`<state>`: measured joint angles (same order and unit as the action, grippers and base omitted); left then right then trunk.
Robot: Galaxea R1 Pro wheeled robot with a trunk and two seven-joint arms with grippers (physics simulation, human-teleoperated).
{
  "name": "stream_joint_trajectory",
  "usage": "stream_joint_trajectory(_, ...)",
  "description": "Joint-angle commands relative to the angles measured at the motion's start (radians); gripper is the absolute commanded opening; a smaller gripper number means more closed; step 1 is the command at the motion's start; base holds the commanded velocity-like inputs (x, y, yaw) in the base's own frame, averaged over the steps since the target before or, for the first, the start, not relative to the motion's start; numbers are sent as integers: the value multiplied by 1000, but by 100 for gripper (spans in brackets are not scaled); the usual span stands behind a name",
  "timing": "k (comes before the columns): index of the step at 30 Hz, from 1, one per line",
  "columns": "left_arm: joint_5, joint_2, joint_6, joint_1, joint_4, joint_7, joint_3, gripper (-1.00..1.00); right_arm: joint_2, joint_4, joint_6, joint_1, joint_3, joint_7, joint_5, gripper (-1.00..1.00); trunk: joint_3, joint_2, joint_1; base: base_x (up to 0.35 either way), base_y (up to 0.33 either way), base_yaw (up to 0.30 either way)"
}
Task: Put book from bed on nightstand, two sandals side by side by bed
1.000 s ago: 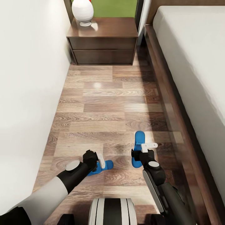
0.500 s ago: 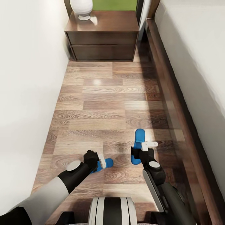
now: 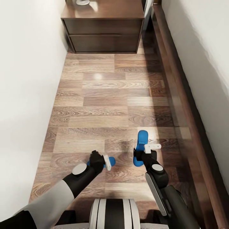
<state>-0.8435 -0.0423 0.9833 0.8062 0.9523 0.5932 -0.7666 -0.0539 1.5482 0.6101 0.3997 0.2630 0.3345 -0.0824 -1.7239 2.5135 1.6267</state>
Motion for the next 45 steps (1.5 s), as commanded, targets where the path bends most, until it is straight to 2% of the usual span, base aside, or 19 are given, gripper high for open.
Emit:
stream_joint_trajectory(1,-35,0,3,1,1,11,0,100,0,1,4,1,0,9,-8,-100,-5,1,0,0,0,0)
stream_joint_trajectory(6,-59,-1,2,1,0,11,0,100,0,1,6,1,0,9,-8,-100,-24,2,3,0,0,0)
stream_joint_trajectory(10,-61,-4,0,1,-1,12,0,100,0,1,7,1,1,9,-8,-100,-24,2,3,0,0,0)
stream_joint_trajectory(13,-62,-17,0,1,-1,13,1,100,0,1,7,1,0,9,-8,-100,-24,2,3,0,0,0)
stream_joint_trajectory(32,-61,-23,-3,4,-3,13,16,100,3,1,9,1,1,8,-8,-100,-97,6,11,0,0,0)
stream_joint_trajectory(40,-62,-11,-6,30,-15,17,30,100,5,1,11,1,-3,8,-8,-100,-97,6,11,0,0,0)
stream_joint_trajectory(45,-63,-13,-6,31,-12,17,30,100,5,0,12,1,-3,8,-8,-100,-109,7,13,0,0,0)
